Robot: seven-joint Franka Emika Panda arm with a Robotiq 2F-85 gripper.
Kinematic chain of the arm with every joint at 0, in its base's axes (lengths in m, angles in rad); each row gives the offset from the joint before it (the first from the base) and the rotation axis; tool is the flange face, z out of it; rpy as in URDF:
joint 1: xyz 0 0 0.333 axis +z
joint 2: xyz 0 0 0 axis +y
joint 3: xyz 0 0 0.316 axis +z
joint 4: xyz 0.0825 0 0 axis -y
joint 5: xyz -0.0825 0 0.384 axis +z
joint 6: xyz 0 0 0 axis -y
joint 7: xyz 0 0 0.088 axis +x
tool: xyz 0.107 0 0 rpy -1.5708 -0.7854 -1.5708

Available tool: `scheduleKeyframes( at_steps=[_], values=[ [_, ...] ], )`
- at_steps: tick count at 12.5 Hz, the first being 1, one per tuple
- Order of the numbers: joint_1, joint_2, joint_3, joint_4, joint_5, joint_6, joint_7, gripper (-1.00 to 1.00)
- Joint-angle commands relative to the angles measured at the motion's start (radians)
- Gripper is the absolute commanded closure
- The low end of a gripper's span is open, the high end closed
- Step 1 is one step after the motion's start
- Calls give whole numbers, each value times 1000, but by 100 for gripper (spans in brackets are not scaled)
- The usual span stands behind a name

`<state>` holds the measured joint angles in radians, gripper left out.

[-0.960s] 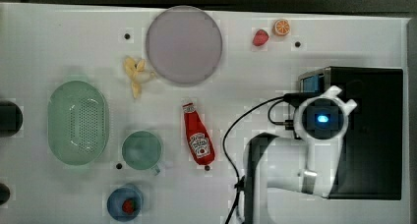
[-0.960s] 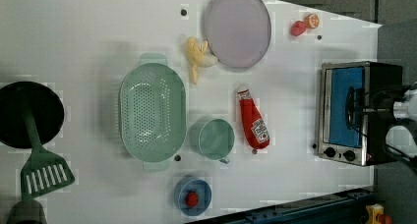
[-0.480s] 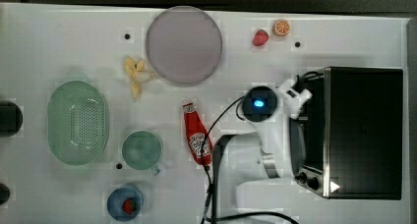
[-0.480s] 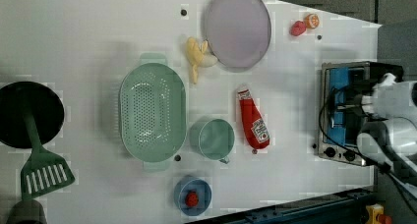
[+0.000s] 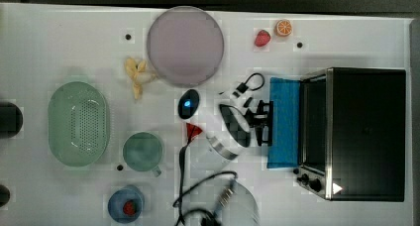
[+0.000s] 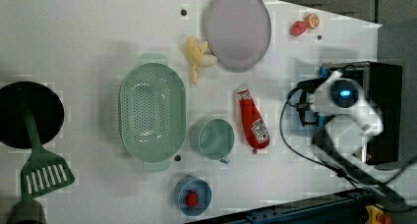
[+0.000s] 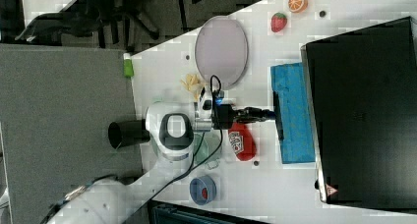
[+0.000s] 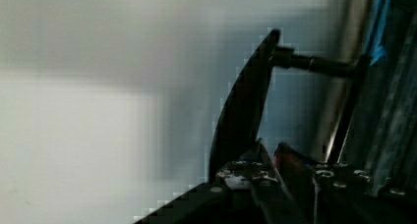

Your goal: Flap open oven.

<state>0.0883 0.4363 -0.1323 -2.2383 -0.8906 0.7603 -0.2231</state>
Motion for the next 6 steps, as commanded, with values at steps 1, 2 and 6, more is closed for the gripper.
scheduleKeyframes(
  at_steps=[1, 2, 6],
  values=[
    [44, 87, -8, 35, -20, -22, 276, 65],
    [54, 116, -5, 48, -20, -14, 289, 65],
    [78, 101, -4, 96, -15, -33, 289, 65]
  ],
)
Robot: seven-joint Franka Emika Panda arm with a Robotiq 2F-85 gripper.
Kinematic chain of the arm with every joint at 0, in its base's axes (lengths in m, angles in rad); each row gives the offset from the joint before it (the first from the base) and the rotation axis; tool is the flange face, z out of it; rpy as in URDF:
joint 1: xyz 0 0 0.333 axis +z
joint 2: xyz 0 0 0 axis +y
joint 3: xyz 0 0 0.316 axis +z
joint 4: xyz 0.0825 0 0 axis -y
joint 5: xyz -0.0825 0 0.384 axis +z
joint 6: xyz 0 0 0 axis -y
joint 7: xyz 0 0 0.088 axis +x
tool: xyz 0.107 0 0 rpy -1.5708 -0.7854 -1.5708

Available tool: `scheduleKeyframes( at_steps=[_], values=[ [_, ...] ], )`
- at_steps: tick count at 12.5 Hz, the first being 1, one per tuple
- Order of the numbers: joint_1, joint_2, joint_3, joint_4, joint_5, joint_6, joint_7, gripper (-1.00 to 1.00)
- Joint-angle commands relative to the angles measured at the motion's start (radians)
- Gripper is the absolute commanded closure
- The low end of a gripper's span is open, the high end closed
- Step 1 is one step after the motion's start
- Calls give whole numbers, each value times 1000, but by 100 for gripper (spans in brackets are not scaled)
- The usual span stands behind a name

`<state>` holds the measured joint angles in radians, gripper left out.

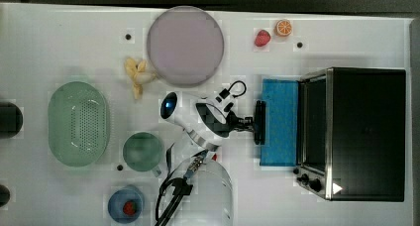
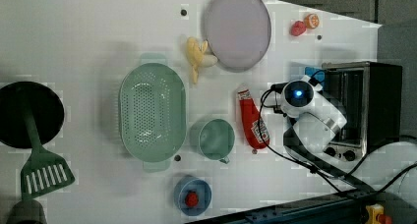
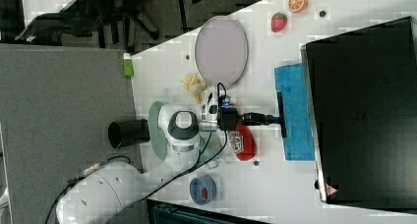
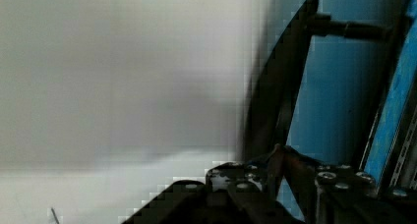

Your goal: Flap open oven.

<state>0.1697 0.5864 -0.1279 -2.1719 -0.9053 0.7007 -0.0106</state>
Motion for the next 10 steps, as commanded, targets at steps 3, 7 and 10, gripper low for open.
scheduleKeyframes(
  at_steps=[3, 7, 10],
  values=[
    [-4, -146, -8, 59, 88, 30, 77, 65],
    [-11, -324, -13, 61, 437, 18, 76, 65],
    [-14, -459, -27, 63, 704, -54, 77, 65]
  ],
)
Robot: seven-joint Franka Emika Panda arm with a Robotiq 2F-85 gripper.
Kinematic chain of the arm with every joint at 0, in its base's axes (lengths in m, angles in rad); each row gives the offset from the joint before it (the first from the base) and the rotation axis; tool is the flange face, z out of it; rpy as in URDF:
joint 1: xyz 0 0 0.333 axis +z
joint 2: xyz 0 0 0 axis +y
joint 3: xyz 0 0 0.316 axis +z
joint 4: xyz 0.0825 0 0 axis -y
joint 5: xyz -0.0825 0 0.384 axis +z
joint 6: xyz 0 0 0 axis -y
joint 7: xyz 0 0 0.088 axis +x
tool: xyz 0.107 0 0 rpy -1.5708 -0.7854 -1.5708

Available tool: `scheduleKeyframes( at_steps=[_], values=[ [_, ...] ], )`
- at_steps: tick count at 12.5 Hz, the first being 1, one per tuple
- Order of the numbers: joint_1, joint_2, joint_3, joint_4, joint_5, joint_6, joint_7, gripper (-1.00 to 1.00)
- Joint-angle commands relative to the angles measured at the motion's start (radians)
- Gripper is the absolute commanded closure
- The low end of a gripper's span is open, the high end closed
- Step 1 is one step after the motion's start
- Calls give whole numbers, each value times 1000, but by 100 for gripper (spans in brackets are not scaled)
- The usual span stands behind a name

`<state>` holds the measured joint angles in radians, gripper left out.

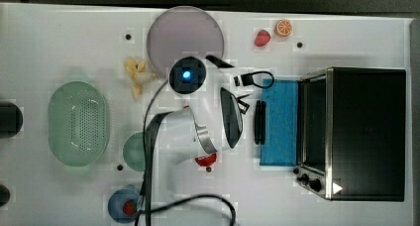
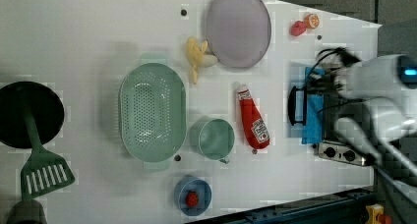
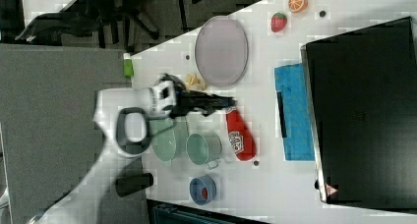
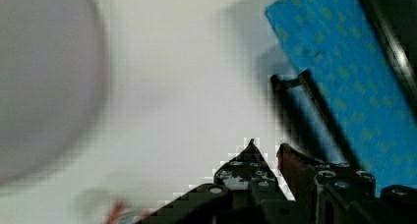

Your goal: Flap open oven.

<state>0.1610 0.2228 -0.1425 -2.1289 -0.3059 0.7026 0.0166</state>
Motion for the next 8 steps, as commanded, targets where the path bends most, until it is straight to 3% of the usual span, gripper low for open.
scheduleKeyframes(
  at_steps=[1, 3, 8],
  values=[
    [-6, -145, -20, 25, 184, -87, 49, 65],
    [-6, -248, -37, 45, 260, -171, 49, 65],
    [-3, -415, -45, 143, 260, -517, 130, 65]
  ],
)
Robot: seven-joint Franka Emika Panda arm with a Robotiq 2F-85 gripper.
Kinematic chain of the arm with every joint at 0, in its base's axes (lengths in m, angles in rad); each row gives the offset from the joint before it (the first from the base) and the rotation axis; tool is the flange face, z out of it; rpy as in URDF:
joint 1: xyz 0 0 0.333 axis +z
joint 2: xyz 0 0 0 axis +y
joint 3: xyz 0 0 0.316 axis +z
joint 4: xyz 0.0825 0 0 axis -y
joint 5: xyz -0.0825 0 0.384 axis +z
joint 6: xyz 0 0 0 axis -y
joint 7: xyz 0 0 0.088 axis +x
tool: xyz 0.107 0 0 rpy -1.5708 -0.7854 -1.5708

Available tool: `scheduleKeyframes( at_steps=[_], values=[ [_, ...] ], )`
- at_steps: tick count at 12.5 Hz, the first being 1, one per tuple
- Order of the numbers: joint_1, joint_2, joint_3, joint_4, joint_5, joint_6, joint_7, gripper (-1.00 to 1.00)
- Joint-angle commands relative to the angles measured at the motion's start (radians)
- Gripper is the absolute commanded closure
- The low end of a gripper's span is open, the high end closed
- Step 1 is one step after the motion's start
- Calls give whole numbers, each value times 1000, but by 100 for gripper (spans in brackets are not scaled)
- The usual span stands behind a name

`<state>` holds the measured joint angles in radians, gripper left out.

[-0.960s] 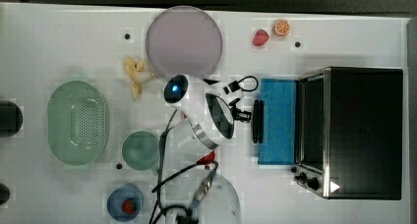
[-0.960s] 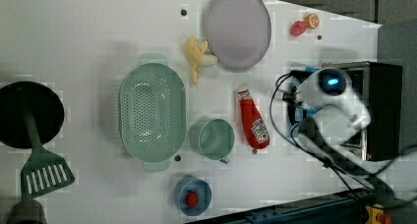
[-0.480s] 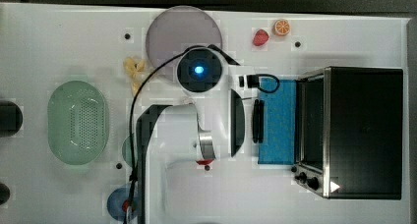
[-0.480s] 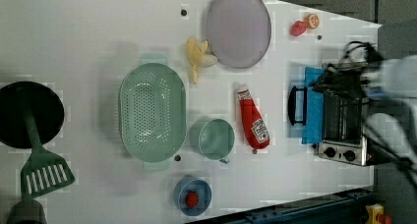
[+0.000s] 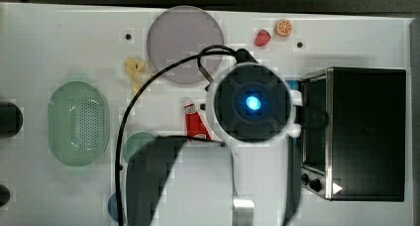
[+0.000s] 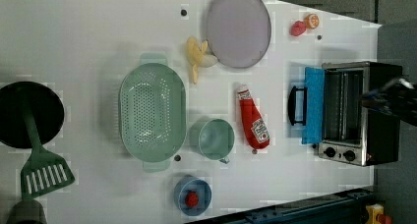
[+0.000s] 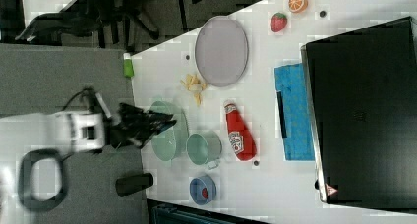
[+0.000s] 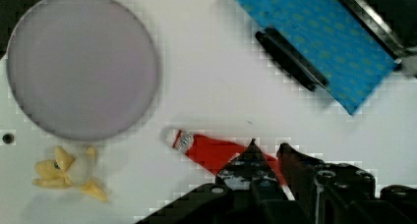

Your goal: Flap open oven.

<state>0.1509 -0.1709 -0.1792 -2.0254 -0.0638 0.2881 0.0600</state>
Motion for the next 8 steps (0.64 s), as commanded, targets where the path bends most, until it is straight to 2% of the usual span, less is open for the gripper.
scheduleKeyframes(
  at_steps=[1, 2, 8],
  values=[
    [8, -40, -3, 60, 18, -171, 86, 65],
    [8, -53, 1, 76, 18, -213, 86, 65],
    [7, -60, 1, 92, 18, -215, 86, 65]
  ],
)
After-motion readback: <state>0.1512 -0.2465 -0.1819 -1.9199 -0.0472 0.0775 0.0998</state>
